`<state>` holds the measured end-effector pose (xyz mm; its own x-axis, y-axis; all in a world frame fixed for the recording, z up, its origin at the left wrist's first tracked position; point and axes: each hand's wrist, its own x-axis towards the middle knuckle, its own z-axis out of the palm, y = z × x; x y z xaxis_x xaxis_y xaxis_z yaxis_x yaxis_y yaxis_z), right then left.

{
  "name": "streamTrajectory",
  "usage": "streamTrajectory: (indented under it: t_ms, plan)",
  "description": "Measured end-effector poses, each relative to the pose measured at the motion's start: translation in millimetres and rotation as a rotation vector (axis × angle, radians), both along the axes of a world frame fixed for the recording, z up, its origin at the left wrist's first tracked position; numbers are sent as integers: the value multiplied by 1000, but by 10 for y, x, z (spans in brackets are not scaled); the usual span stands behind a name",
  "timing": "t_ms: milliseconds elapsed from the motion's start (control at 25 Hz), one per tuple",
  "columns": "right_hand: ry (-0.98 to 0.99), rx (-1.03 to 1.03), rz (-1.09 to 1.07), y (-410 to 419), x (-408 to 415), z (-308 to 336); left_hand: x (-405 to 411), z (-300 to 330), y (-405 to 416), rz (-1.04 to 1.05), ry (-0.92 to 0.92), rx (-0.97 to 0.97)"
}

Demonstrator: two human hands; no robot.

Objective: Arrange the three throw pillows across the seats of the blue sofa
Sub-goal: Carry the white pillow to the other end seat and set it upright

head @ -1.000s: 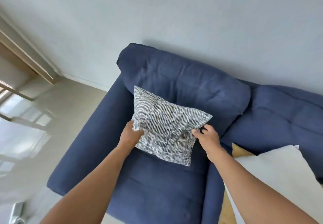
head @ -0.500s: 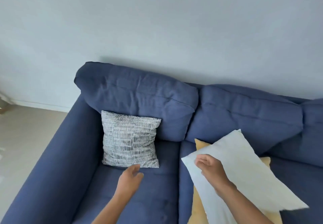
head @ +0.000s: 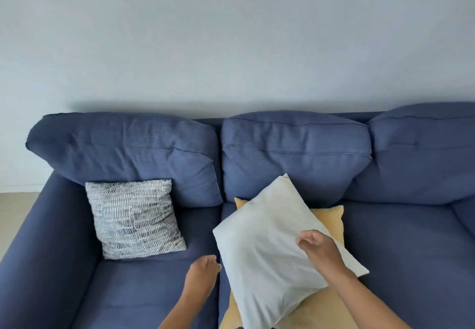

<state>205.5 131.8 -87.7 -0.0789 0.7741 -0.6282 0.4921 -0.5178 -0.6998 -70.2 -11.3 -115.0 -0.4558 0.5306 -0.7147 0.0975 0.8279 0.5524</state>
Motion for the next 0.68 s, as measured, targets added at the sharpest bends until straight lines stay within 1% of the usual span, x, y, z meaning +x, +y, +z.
streamTrajectory:
  t_ms: [160,240,440,560,680]
  plan:
    - [-6,-31,74,86,175,-179,405,-27,201,109,-61,-21]
    - [-17,-30,114,158,156,-230,489,-22,239,131,-73,-37]
    - [-87,21,125,373,80,-260,425,-168,319,127,-74,-45]
    - [-162,44,137,586,97,-344,339,-435,376,152,-147,-79]
    - [-242,33,105,842,83,-426,299,-655,433,211,-226,-115]
